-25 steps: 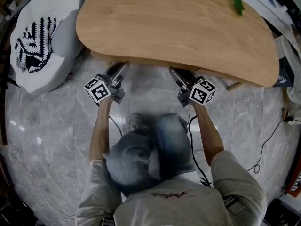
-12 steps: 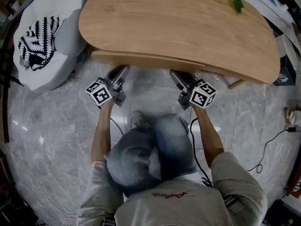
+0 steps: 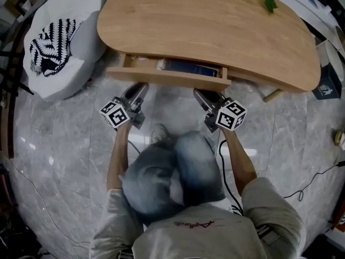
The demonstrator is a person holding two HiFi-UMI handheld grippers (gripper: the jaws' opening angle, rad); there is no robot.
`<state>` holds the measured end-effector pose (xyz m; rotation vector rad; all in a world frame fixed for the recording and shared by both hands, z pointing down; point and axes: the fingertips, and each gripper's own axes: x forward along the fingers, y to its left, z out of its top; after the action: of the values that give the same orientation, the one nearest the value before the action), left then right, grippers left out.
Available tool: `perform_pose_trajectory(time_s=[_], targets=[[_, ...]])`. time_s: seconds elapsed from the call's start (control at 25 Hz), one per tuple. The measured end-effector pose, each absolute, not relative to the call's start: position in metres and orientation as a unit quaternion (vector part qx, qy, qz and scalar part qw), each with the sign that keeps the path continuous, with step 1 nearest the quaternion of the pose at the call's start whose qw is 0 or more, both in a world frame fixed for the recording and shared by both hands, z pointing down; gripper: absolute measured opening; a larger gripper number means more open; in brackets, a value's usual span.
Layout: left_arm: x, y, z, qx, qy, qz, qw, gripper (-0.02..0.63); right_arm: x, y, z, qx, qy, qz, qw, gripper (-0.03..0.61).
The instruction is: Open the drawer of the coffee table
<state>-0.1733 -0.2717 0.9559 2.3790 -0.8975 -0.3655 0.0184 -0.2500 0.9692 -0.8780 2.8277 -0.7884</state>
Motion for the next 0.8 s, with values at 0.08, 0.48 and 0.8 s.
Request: perform_pose_trajectory(time_s=[0.08, 0.48, 0.8], targets=[[-0.173, -0.261, 0.956, 0.887, -0.341, -0.134, 0.281, 0.114, 0.018, -0.24, 0.969, -0.28, 0.925, -0.256, 0.034, 0.087], [-0.178, -0.217, 0.956, 0.879, -0.357, -0.138, 0.284, 0.114, 0.012, -0.194, 0.97, -0.26, 0.932, -0.254, 0.017, 0.078], [-0.177, -0.191, 0.959, 0.883, -0.357, -0.122, 0.279, 0.112, 0.014, -0.173, 0.971, -0.253, 0.934, -0.252, 0.014, 0.078]])
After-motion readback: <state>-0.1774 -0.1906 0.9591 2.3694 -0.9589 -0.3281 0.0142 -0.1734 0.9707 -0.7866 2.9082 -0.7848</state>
